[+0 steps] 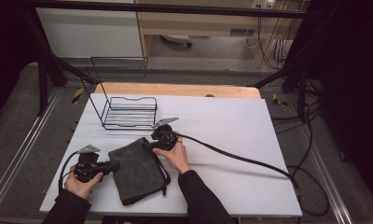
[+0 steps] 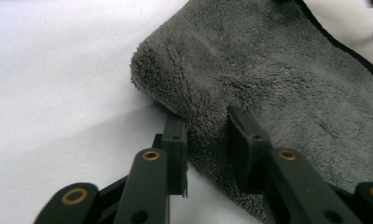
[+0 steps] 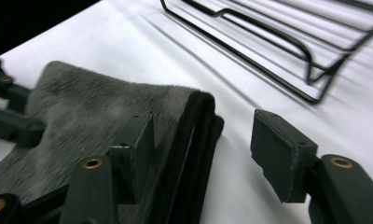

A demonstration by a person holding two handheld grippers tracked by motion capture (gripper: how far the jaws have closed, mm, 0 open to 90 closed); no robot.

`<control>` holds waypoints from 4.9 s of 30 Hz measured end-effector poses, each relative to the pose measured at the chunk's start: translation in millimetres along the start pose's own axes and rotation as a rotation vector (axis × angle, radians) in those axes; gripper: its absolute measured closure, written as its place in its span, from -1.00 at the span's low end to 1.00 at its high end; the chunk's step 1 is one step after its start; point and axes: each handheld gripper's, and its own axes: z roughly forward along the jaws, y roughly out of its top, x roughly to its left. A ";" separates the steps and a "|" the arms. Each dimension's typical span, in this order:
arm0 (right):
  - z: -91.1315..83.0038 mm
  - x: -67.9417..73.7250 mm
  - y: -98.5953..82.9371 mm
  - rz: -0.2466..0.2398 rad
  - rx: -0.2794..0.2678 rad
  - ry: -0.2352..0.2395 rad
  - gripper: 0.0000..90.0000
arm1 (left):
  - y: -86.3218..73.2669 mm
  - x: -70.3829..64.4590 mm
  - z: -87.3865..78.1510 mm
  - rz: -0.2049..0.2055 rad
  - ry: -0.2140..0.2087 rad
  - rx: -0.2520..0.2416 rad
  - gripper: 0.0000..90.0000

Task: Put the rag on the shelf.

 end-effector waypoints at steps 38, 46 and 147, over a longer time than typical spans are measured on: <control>-52.6 6.4 -41.5 0.216 -0.074 -0.302 0.78 | 3.0 -19.4 1.6 0.106 -0.025 -0.051 -0.04; -52.6 -1.5 -43.9 0.188 -0.106 -0.275 0.34 | 9.7 -17.4 0.2 0.129 -0.011 -0.067 -0.31; -44.1 -32.9 -30.2 0.305 0.067 -0.094 0.72 | 78.8 -11.2 78.7 0.099 0.016 0.004 0.70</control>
